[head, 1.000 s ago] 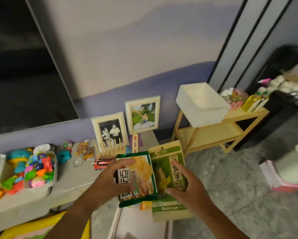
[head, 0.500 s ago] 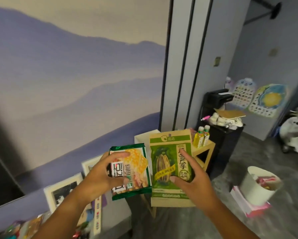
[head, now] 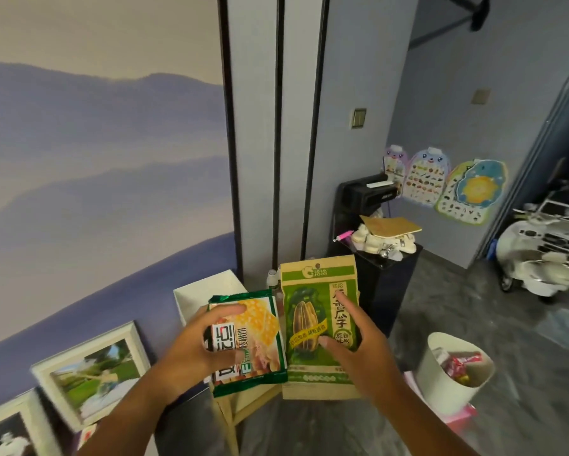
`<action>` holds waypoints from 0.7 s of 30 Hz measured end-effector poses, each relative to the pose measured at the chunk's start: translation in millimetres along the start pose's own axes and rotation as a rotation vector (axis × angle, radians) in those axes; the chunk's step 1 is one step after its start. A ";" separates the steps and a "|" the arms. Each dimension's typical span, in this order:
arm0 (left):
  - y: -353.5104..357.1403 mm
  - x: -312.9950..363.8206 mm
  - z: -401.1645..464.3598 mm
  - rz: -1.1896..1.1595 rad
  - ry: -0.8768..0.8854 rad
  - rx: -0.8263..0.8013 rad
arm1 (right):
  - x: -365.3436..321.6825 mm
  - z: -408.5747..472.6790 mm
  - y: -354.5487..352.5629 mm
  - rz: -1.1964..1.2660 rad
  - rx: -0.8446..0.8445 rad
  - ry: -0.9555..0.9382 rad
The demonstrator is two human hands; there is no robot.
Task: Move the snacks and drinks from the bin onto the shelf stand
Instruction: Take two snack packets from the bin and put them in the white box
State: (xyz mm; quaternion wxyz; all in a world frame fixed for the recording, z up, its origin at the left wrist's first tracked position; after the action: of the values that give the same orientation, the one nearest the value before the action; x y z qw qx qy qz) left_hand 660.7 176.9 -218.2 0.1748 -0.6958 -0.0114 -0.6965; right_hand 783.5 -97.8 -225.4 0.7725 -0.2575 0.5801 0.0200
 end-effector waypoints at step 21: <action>-116.3 -168.7 196.6 0.052 -0.278 0.355 | 113.5 298.2 190.5 -0.130 -0.453 -0.032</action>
State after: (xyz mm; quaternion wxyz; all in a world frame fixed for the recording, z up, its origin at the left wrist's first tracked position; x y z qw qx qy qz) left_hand 815.4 375.5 -349.8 0.3093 -0.7436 -0.1399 -0.5761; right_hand 1021.9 162.4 -341.7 0.7039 -0.4607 0.5305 0.1038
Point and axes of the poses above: each hand's wrist, its own z-axis towards the middle knuckle, its own y-axis out of the palm, x = y × z, the point moved 6 cm from there along z, towards the middle knuckle, and after that the axes turned 1 degree about -z, right-handed, at the moved point
